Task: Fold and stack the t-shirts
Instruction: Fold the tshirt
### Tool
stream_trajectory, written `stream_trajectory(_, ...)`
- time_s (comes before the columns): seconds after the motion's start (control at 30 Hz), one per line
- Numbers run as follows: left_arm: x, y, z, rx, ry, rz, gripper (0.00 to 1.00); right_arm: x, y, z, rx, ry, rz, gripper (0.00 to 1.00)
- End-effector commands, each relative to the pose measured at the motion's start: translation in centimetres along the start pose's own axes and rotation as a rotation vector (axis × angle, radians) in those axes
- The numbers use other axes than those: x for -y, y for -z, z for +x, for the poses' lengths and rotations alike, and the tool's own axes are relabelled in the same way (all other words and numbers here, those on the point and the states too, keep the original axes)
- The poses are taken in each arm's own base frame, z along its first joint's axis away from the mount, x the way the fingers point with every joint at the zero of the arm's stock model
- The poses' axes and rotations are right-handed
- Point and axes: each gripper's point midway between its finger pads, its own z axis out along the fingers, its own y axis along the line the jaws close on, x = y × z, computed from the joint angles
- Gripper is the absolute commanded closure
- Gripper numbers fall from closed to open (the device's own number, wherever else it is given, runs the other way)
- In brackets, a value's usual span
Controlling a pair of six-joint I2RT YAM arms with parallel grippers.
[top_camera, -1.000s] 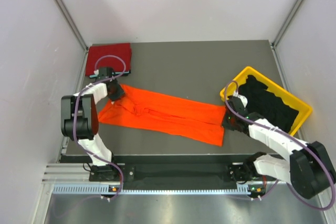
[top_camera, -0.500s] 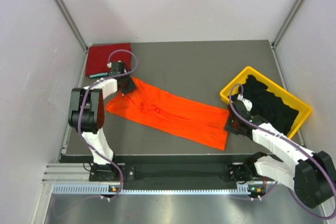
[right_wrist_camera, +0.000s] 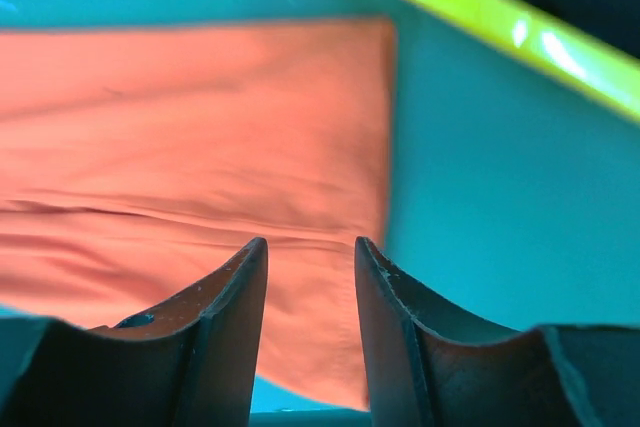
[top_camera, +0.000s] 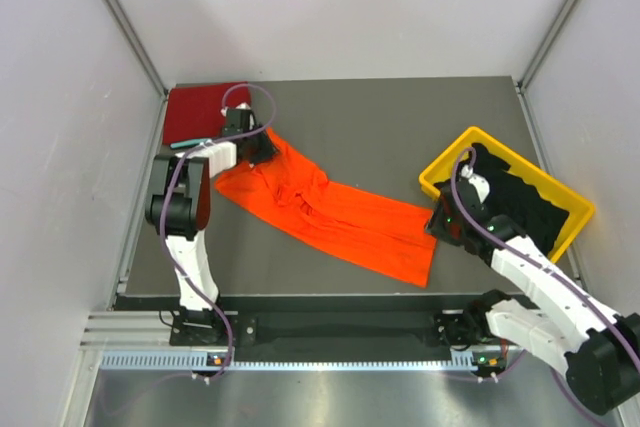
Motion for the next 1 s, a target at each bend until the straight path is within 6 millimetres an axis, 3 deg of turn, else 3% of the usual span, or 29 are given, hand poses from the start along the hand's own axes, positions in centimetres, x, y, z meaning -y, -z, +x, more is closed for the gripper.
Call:
stream_trajectory(0.0, -0.1, -3.2, 5.5, -0.162, 0.012, 0.030, 0.63, -2.4, 2.2, -3.6, 0.110, -0.025, -0.089, 0.59)
stream_trajectory(0.13, 2.0, -4.7, 5.8, -0.187, -0.021, 0.085, 0.63, -3.3, 3.6, -5.6, 0.190, -0.027, -0.138, 0.59)
stream_trajectory(0.3, 3.2, -5.9, 6.4, -0.207, -0.044, 0.096, 0.63, -4.4, 3.8, -6.9, 0.240, 0.007, -0.184, 0.58)
stream_trajectory(0.5, 3.8, -6.3, 4.8, -0.165, -0.083, 0.090, 0.62, -6.4, 2.8, -7.9, 0.213, 0.085, -0.202, 0.57)
stream_trajectory(0.67, 4.4, -8.0, 3.9, -0.166, -0.100, 0.100, 0.62, -8.3, 3.0, -8.7, 0.219, 0.083, -0.262, 0.57)
stream_trajectory(0.97, 6.9, -10.1, 1.6, -0.148, -0.091, 0.165, 0.63, -9.2, 2.4, -9.1, 0.223, 0.084, -0.274, 0.57)
